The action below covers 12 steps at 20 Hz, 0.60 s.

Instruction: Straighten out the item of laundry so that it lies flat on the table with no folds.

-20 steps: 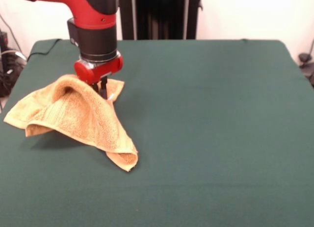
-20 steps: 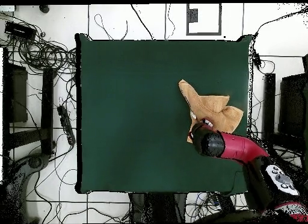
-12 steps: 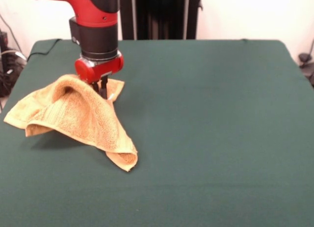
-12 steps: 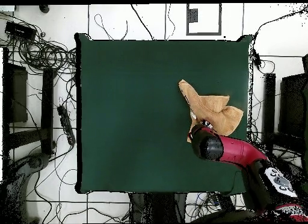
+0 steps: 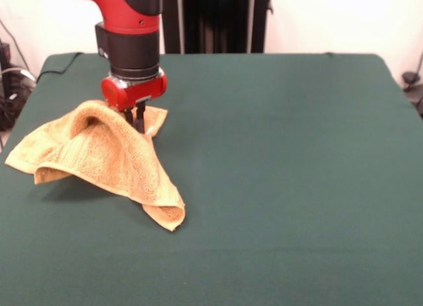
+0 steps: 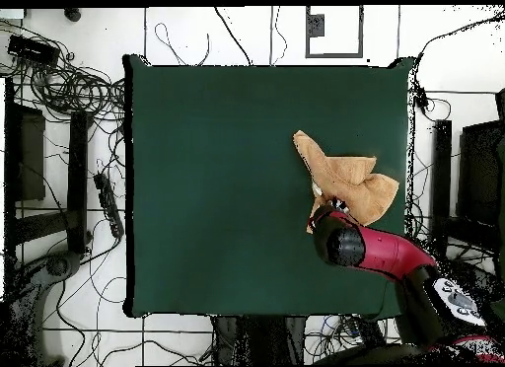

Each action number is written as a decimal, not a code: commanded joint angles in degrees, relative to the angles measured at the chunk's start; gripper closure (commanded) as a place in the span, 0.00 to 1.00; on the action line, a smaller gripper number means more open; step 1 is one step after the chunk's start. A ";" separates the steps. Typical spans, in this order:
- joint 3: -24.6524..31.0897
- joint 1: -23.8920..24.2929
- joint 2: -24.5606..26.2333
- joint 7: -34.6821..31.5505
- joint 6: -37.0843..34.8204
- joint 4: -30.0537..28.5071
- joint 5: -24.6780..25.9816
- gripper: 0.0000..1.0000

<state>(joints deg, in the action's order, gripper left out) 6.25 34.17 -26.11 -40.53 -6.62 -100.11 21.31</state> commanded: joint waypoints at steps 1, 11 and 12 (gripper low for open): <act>-1.40 -2.40 6.36 -14.49 -1.63 -4.33 -0.84 1.00; -1.53 -1.50 5.66 -15.27 2.76 -6.67 -0.34 1.00; -1.64 -1.59 5.87 -14.80 2.08 -6.31 -0.52 1.00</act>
<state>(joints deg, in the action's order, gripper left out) 5.56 34.11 -26.09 -40.53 -2.62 -101.59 21.23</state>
